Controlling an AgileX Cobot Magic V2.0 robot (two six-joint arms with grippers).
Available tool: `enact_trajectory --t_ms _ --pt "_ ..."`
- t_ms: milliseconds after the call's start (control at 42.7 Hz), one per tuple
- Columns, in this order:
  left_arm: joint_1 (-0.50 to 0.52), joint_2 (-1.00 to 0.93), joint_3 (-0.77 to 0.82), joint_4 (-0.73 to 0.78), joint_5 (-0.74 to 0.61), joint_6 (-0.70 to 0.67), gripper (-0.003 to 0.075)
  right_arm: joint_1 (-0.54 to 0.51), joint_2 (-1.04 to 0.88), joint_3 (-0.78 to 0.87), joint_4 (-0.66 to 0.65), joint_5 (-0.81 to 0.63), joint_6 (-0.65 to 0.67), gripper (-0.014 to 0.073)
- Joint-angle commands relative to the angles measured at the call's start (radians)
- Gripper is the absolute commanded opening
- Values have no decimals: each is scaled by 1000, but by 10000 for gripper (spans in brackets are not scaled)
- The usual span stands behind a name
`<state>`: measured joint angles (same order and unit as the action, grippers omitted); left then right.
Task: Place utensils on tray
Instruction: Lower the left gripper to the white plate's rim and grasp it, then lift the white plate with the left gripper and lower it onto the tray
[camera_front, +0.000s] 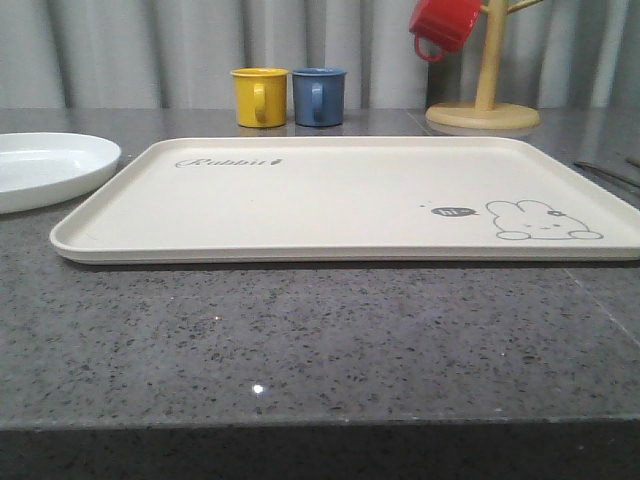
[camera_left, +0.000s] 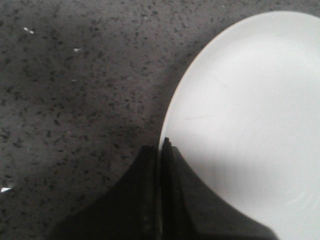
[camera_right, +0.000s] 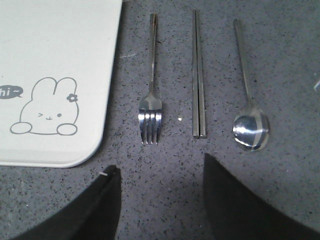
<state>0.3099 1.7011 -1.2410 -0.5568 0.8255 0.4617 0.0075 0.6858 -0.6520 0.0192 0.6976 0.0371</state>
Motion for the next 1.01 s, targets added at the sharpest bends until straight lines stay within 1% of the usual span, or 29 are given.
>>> enact_trajectory --t_ms 0,94,211,468,632,772,866,983 --pt "-19 -69 -75 -110 73 74 -20 -2 4 -32 -6 -59 -5 404" --pt "-60 -90 -124 -189 156 146 -20 -2 4 -32 -6 -59 -5 404" --pt "-136 -97 -168 -208 198 170 -20 -2 4 -32 -6 -59 -5 404" --pt "-350 -68 -171 -204 133 170 -20 -2 4 -32 -6 -57 -5 404" --pt "-447 -16 -171 -202 106 170 -20 -2 4 -32 -6 -57 -5 404" --pt "-481 25 -171 -195 89 170 -20 -2 4 -32 -6 -57 -5 404" --pt "-483 39 -171 -195 47 165 -20 -2 4 -32 -6 -57 -5 404" --pt "-483 52 -171 -195 27 142 -19 -2 4 -32 -6 -57 -5 404"
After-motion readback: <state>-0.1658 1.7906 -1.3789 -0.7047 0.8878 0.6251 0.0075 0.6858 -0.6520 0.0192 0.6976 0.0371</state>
